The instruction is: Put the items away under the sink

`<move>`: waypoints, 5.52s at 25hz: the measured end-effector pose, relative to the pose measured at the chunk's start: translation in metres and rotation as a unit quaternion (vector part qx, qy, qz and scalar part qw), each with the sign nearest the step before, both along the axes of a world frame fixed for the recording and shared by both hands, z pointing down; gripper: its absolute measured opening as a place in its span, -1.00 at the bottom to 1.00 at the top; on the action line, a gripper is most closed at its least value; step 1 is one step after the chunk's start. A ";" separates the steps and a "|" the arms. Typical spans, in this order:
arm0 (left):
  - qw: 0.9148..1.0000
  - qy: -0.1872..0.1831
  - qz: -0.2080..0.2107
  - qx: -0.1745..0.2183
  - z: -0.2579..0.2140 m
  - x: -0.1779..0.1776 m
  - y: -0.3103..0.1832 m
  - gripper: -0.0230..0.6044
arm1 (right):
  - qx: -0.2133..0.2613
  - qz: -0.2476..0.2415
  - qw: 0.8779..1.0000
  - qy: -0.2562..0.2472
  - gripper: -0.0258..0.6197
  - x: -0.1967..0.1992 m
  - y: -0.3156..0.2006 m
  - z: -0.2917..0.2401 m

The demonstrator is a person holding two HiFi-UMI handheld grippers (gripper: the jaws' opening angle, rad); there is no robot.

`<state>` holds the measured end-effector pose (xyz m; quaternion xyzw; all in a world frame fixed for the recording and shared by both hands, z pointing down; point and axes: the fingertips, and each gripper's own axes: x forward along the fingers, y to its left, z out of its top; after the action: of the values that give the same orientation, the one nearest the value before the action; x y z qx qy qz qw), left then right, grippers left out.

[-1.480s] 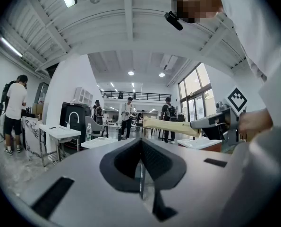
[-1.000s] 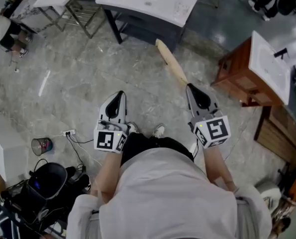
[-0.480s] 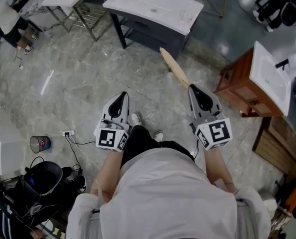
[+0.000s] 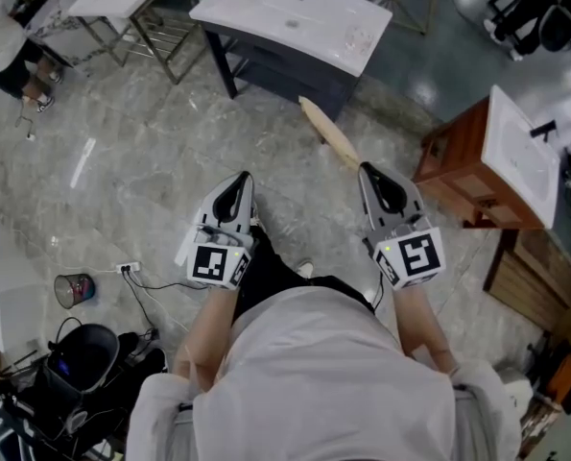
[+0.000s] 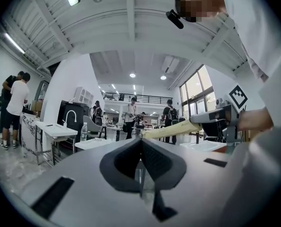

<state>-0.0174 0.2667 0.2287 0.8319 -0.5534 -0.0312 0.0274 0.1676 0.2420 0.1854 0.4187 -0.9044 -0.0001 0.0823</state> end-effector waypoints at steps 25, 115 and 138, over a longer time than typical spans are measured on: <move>0.995 0.019 0.083 -0.043 0.030 -0.144 -0.260 -0.92 | -0.069 0.041 0.996 0.036 -0.82 -0.165 -0.205 0.020; 0.994 -0.040 0.091 -0.044 0.438 -0.067 -0.465 -0.92 | -0.029 0.072 0.997 0.014 -0.82 -0.103 -0.423 0.474; 0.995 -0.031 0.091 -0.031 0.469 -0.071 -0.471 -0.92 | -0.003 0.209 0.978 0.017 -0.81 -0.067 -0.538 0.560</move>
<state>-0.0881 -0.2039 0.6981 0.8781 -0.4767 0.0142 0.0383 0.1010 -0.2956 0.7453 0.5983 -0.7953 0.0131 0.0973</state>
